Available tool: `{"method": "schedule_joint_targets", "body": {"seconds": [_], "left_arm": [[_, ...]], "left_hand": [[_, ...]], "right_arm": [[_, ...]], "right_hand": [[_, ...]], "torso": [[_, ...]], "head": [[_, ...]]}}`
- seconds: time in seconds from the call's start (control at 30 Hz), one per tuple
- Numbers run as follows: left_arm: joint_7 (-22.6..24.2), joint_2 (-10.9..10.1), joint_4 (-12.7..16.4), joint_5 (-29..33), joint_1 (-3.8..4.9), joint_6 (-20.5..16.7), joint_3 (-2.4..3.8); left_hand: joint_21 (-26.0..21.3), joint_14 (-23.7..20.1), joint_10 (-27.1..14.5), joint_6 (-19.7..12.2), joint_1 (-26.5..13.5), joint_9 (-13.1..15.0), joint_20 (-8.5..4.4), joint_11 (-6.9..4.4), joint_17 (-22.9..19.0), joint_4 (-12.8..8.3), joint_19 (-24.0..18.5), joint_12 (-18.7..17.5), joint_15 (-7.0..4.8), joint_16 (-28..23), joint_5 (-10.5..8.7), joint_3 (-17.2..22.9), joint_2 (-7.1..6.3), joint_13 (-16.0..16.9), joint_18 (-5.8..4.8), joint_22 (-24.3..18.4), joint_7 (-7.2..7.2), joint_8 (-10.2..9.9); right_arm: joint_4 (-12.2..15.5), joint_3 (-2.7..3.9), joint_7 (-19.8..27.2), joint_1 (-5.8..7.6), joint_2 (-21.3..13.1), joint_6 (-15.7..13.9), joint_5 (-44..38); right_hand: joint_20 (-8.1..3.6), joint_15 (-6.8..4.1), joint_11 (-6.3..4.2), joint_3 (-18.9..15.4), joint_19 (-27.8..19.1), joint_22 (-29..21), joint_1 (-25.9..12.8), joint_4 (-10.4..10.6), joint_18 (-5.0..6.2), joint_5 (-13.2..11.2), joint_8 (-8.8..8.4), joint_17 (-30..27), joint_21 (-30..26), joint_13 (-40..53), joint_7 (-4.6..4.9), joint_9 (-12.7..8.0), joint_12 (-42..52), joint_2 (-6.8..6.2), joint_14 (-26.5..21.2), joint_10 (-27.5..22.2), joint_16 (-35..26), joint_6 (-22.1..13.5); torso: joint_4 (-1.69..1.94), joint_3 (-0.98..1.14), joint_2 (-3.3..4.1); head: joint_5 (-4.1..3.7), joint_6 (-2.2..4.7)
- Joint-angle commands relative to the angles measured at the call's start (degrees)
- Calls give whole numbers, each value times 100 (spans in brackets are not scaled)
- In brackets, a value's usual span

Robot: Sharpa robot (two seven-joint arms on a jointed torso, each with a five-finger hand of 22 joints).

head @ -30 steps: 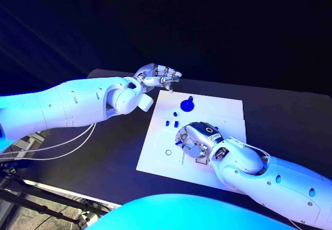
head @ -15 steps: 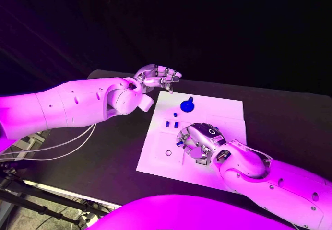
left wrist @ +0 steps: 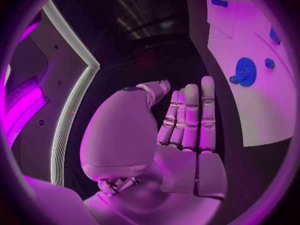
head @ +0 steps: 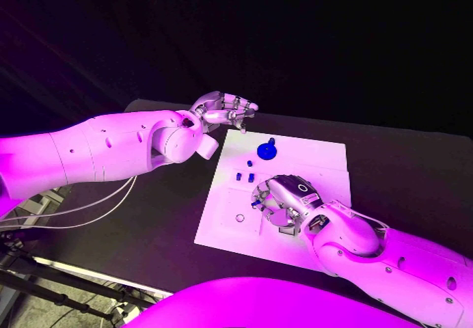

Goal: Assemble the parts on the task board

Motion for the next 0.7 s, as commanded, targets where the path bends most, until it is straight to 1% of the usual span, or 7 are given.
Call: {"method": "schedule_joint_targets", "body": {"seconds": [0.03,0.17,0.3,0.57,0.7], "left_arm": [[23,3,6,25,2,103,3],[22,1,7,25,2,104,3],[21,1,7,25,2,106,3],[19,-2,5,25,2,108,3],[17,-5,3,25,2,107,3]], "left_hand": [[-38,13,11,9,-9,-8,4,16,9,-2,40,-30,16,34,23,-4,38,-6,81,-8,24,36],[-39,12,8,8,-11,-9,5,17,9,0,40,-32,17,34,23,-5,38,-7,81,-9,24,36],[-39,12,8,8,-11,-9,5,17,9,0,40,-32,17,34,23,-5,38,-7,81,-9,24,36],[-39,12,8,8,-11,-9,5,17,9,0,40,-32,17,34,23,-5,38,-7,81,-9,24,36],[-39,12,8,8,-11,-9,5,17,9,0,40,-32,17,34,23,-5,38,-7,81,-9,24,36]], "right_arm": [[25,1,-68,-5,-8,345,-126],[28,1,-125,-5,-13,532,-170],[28,1,-193,-5,-9,582,-224],[35,1,-377,-6,6,502,-350],[40,1,-437,-6,6,396,-385]], "right_hand": [[9,-42,-220,319,34,59,32,-282,-105,10,35,1,20,246,10,9,41,52,294,279,29,38],[9,-42,-220,319,36,62,30,-282,-106,10,36,7,24,247,10,10,41,51,295,280,34,38],[9,-42,-220,319,36,62,30,-282,-106,10,36,7,24,247,10,10,41,51,295,280,34,38],[10,-42,-220,322,42,73,22,-284,-109,16,37,11,38,250,9,13,38,48,296,283,40,41],[10,-42,-220,323,49,83,19,-284,-112,20,38,15,52,251,9,14,38,48,297,285,44,42]], "torso": [[0,-3,2],[-1,-2,0],[-1,-2,0],[1,0,2],[-1,0,3]], "head": [[-4,-3],[0,-10],[0,-10],[-3,-19],[-2,-17]]}}
